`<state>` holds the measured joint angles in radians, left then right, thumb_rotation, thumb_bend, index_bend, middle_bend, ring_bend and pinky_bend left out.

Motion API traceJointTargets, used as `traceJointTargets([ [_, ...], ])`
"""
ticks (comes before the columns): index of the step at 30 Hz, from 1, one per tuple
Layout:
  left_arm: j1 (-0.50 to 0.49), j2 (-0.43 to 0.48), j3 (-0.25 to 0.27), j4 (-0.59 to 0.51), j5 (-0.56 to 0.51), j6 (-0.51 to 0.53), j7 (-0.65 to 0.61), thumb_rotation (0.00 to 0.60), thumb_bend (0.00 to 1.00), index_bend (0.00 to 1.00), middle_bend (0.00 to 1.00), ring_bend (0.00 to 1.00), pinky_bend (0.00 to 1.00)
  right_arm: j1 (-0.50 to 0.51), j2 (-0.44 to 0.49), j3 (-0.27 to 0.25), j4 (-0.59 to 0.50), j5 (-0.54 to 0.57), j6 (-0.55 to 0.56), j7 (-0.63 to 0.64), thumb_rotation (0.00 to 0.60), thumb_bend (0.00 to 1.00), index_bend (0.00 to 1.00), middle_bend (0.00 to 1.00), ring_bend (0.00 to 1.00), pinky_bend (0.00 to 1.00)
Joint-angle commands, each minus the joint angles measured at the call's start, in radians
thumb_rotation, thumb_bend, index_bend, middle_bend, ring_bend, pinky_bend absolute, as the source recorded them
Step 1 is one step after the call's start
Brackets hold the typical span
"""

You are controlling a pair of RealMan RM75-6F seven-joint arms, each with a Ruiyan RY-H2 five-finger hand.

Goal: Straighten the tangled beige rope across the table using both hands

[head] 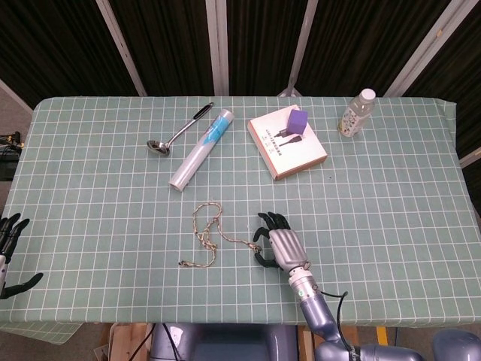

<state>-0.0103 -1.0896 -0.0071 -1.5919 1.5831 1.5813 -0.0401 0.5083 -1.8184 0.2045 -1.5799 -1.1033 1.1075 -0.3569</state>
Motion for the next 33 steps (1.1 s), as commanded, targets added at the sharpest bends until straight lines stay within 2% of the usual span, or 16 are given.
traceJointTargets([
  [1, -0.001, 0.000, 0.000, 0.000, -0.001, -0.002, -0.001, 0.600, 0.05, 0.01, 0.00, 0.00, 0.00, 0.004, -0.010, 0.003, 0.009, 0.003, 0.004, 0.000, 0.600, 0.34, 0.49, 0.13, 0.00, 0.00],
  [15, -0.006, 0.000, 0.002, -0.003, -0.002, -0.011, -0.009, 0.600, 0.05, 0.01, 0.00, 0.00, 0.00, 0.020, -0.065, 0.014, 0.056, 0.028, 0.019, -0.005, 0.600, 0.34, 0.49, 0.13, 0.00, 0.00],
  [21, -0.007, 0.001, 0.001, -0.004, -0.003, -0.012, -0.013, 0.600, 0.05, 0.01, 0.00, 0.00, 0.00, 0.022, -0.073, 0.018, 0.070, 0.044, 0.021, -0.007, 0.600, 0.34, 0.56, 0.15, 0.00, 0.00],
  [33, -0.009, 0.001, 0.002, -0.005, -0.001, -0.011, -0.015, 0.600, 0.05, 0.01, 0.00, 0.00, 0.00, 0.020, -0.083, 0.014, 0.078, 0.060, 0.028, -0.011, 0.600, 0.34, 0.56, 0.15, 0.00, 0.00],
])
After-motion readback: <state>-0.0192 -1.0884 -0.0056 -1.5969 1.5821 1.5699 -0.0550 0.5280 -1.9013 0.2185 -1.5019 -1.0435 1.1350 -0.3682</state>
